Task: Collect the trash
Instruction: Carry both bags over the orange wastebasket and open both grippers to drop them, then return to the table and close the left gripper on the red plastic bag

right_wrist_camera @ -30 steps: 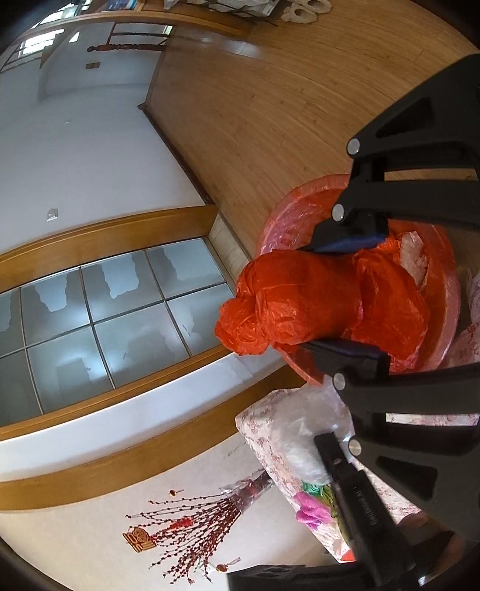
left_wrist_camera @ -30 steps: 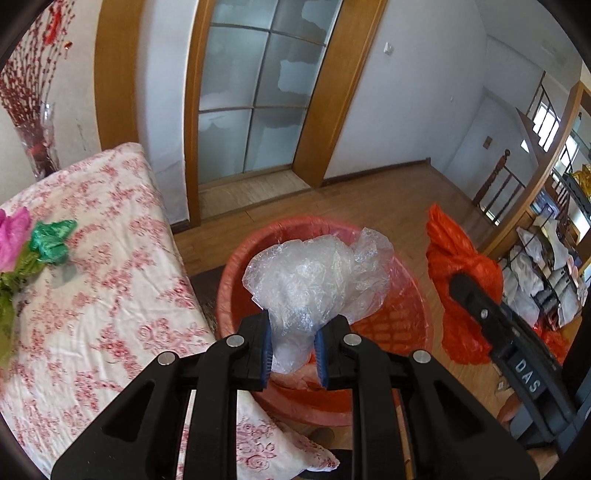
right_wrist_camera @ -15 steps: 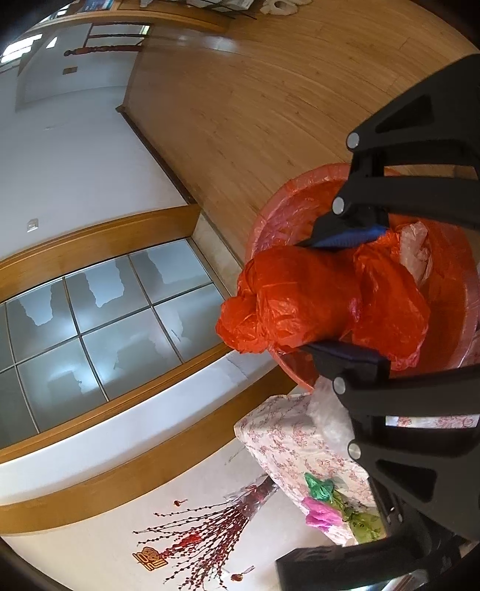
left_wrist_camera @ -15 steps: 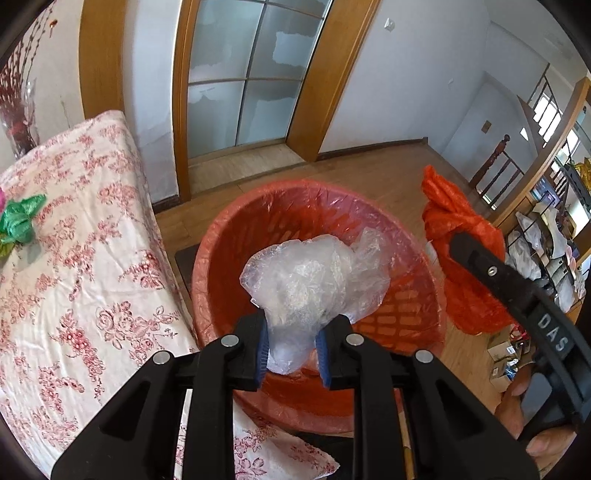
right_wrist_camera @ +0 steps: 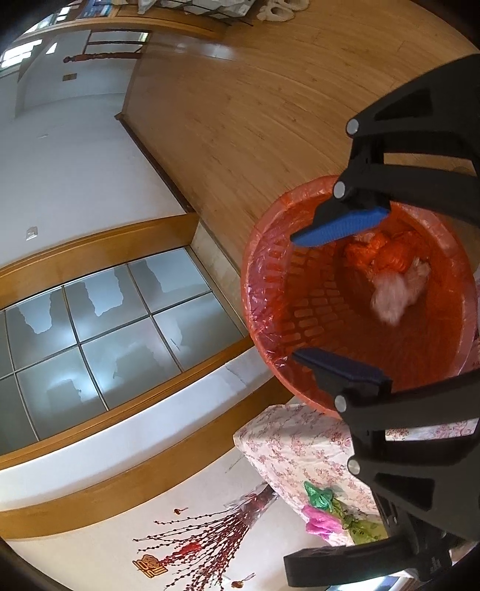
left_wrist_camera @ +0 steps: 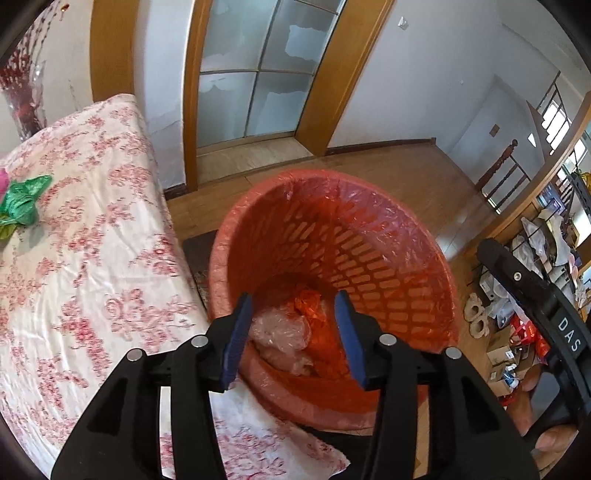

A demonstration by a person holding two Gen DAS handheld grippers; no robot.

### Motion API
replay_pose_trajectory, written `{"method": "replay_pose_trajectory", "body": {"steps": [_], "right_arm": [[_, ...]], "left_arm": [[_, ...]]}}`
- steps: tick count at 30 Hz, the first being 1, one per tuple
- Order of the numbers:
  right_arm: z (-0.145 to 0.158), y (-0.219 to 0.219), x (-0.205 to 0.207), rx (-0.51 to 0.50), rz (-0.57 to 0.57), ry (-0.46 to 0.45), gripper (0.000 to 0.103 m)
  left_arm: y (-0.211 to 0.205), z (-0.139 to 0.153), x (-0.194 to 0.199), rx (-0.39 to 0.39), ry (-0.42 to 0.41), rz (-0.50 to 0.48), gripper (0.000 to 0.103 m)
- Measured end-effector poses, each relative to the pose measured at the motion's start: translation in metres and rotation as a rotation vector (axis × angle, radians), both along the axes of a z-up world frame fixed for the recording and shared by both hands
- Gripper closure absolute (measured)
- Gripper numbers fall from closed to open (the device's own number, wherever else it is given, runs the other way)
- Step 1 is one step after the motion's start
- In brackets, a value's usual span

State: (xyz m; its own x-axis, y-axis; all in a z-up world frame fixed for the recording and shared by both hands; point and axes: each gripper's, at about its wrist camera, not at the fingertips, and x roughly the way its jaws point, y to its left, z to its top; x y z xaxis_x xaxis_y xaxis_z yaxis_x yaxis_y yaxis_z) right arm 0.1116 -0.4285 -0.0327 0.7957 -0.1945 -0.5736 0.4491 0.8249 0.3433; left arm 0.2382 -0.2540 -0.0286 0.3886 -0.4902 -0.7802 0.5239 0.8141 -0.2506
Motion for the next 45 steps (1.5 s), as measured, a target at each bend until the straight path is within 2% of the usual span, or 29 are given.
{"method": "replay_pose_trajectory", "body": {"steps": [5, 13, 21, 26, 30, 34, 38, 45], "right_arm": [[0.006, 0.007, -0.005, -0.034, 0.002, -0.004, 0.036], [0.022, 0.039, 0.000, -0.089, 0.062, -0.007, 0.036], [0.030, 0.104, 0.020, -0.139, 0.204, -0.001, 0.036], [0.028, 0.150, 0.033, -0.158, 0.291, 0.008, 0.036], [0.026, 0.183, 0.043, -0.166, 0.347, 0.016, 0.036], [0.024, 0.213, 0.052, -0.184, 0.397, 0.030, 0.036], [0.024, 0.238, 0.060, -0.202, 0.431, 0.042, 0.036], [0.025, 0.281, 0.076, -0.226, 0.484, 0.049, 0.036]], "left_arm": [[0.031, 0.006, 0.000, 0.007, -0.038, 0.050, 0.047], [0.107, 0.016, -0.005, 0.046, -0.122, 0.180, 0.044], [0.208, 0.036, -0.026, 0.087, -0.246, 0.391, 0.039], [0.285, 0.046, -0.038, 0.114, -0.320, 0.566, 0.033], [0.344, 0.043, -0.029, 0.102, -0.309, 0.716, 0.033], [0.393, 0.032, -0.011, 0.061, -0.245, 0.821, 0.033], [0.417, 0.015, 0.006, -0.034, -0.143, 0.834, 0.035], [0.419, -0.003, 0.030, -0.076, -0.059, 0.798, 0.051]]}}
